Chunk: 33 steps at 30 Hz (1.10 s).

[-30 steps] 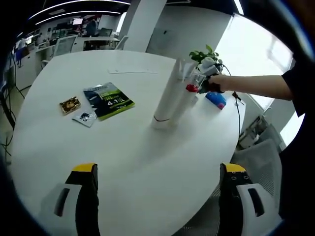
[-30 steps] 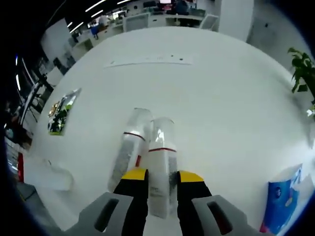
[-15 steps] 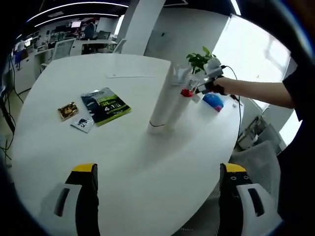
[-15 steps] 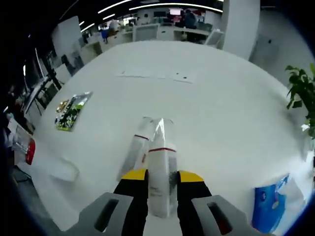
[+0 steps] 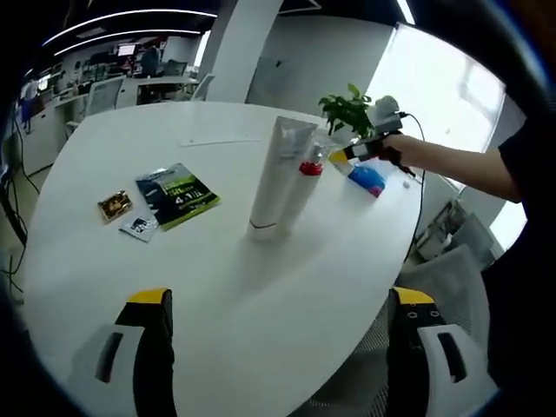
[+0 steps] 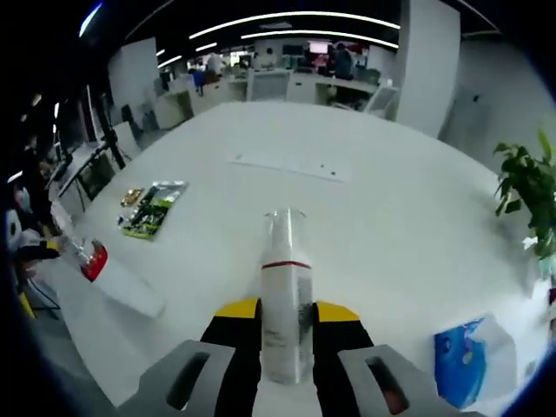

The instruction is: Arrange the skincare products in the storage area until every visible bottle or jar stands upright without overlapping.

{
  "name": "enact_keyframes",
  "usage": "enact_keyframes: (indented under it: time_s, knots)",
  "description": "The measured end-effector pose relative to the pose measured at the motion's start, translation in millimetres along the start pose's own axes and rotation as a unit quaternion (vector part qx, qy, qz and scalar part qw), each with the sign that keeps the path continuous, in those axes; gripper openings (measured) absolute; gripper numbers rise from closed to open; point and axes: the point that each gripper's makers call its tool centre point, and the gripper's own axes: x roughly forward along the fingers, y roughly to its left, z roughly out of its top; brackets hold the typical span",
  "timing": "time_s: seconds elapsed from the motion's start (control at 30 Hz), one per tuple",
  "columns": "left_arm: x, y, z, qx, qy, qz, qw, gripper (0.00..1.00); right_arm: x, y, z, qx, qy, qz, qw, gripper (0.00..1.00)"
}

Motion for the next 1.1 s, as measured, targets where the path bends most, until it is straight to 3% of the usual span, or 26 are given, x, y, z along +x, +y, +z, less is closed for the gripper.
enact_keyframes:
  time_s: [0.4, 0.7, 0.8, 0.9, 1.1]
  knots:
    - [-10, -16.7, 3.5, 0.019, -0.004, -0.007, 0.9998, 0.95, -37, 22, -4.8, -0.006, -0.043, 0.023, 0.9988, 0.13]
    - [-17, -25.6, -0.4, 0.014, -0.012, -0.017, 0.9997, 0.96, -78, 59, -18.8, -0.002, -0.076, 0.062, 0.9952, 0.14]
    - [-19, -29.0, 1.0, 0.014, -0.016, -0.021, 0.9996, 0.96, -84, 71, -15.5, 0.002, -0.108, 0.093, 0.9897, 0.14]
    - [-20, -32.0, 3.1, 0.012, -0.021, -0.024, 0.9994, 0.96, -88, 78, -18.7, -0.008, -0.116, 0.103, 0.9878, 0.14]
    - [-21, -35.7, 10.0, 0.008, -0.034, -0.032, 0.9989, 0.96, -99, 102, -11.6, -0.011, -0.153, 0.163, 0.9746, 0.14]
